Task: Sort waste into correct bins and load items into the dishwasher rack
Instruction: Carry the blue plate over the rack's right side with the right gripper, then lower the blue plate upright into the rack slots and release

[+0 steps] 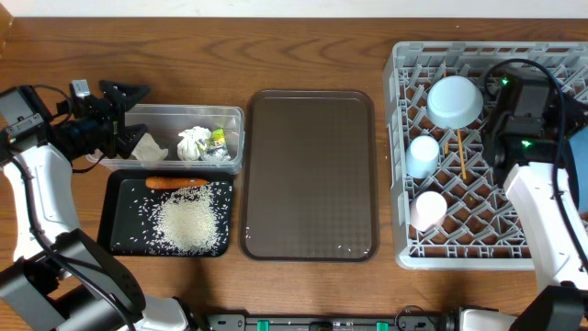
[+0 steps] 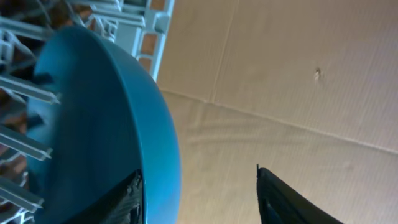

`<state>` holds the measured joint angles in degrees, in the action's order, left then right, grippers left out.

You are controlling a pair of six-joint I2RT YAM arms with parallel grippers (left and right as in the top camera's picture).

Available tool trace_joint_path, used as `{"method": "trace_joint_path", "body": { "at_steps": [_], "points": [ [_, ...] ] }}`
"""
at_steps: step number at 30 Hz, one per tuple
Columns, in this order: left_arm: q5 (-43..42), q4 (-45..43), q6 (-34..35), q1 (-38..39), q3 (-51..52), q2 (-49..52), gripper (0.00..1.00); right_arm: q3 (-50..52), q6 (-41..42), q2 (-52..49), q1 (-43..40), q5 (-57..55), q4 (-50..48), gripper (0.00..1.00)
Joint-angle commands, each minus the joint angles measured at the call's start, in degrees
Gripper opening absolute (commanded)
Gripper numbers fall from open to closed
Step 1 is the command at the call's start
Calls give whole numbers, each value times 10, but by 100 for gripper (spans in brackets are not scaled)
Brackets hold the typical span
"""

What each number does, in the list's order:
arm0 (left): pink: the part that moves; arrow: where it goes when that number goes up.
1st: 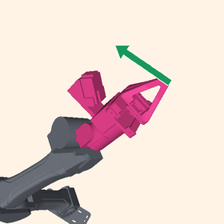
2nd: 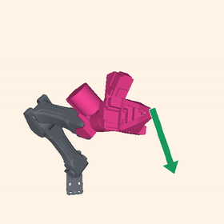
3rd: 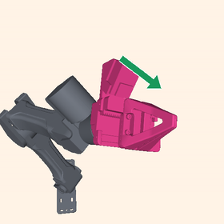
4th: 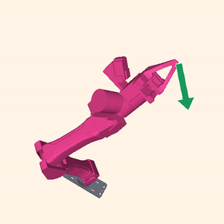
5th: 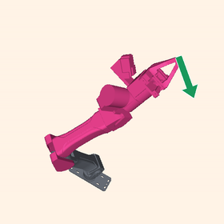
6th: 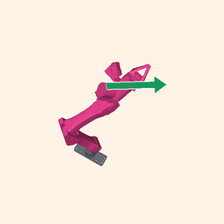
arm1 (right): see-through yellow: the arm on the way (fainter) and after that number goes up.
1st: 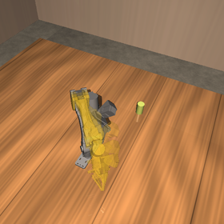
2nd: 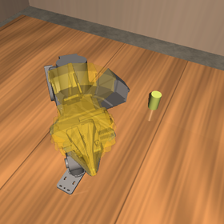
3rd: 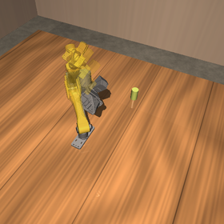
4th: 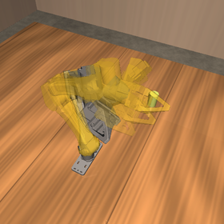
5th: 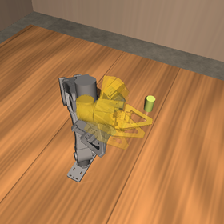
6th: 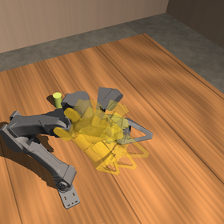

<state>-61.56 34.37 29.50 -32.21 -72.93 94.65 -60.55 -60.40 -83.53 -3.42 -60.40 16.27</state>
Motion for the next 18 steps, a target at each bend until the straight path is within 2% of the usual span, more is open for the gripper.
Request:
{"method": "trace_joint_path", "body": {
  "at_steps": [1,18],
  "points": [
    [-8,1,-14,-2,3,-11,98,-1,17,-1,26,0,-2,59],
    [-8,1,-14,-2,3,-11,98,-1,16,0,158,0,-2,72]
  ]
}}
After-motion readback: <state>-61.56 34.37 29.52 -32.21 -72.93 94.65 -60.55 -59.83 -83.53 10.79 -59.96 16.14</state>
